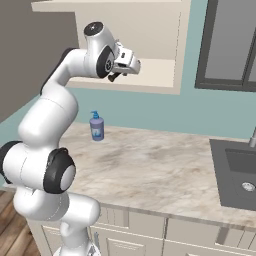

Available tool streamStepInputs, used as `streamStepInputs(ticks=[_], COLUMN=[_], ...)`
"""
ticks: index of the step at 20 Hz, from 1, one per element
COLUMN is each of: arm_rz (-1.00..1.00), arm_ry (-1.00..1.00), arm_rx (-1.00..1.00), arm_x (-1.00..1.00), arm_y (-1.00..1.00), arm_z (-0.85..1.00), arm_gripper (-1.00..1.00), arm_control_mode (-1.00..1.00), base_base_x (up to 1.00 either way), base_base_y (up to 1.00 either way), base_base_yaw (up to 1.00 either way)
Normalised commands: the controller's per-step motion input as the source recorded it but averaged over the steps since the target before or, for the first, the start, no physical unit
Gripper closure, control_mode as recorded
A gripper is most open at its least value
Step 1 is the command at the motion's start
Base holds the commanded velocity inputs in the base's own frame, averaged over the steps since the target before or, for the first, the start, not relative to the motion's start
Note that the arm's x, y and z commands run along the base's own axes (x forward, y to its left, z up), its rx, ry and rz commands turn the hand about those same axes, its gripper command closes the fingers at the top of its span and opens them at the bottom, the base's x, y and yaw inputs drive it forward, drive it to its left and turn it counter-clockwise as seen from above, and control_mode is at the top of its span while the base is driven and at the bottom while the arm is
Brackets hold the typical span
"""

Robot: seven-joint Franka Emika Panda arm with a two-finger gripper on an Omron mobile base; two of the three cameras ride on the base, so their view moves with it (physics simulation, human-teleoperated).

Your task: Pick the sponge and dish brush from the cabinet and place them on the counter.

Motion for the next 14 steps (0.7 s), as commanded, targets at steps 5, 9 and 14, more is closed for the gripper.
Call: streamStepInputs(ticks=[5, 9, 14], arm_rz=[0.0, 0.0, 0.0], arm_ry=[0.0, 0.0, 0.0], arm_rx=[0.0, 0.0, 0.0], arm_x=[-0.22, -0.34, -0.49], arm_y=[0.0, 0.0, 0.0], arm_z=[0.0, 0.0, 0.0], arm_gripper=[1.0, 1.0, 1.0], arm_control_mode=[-1.0, -1.0, -1.0], base_base_x=[0.0, 0.0, 0.0], base_base_y=[0.0, 0.0, 0.0], base_base_yaw=[0.0, 0.0, 0.0])
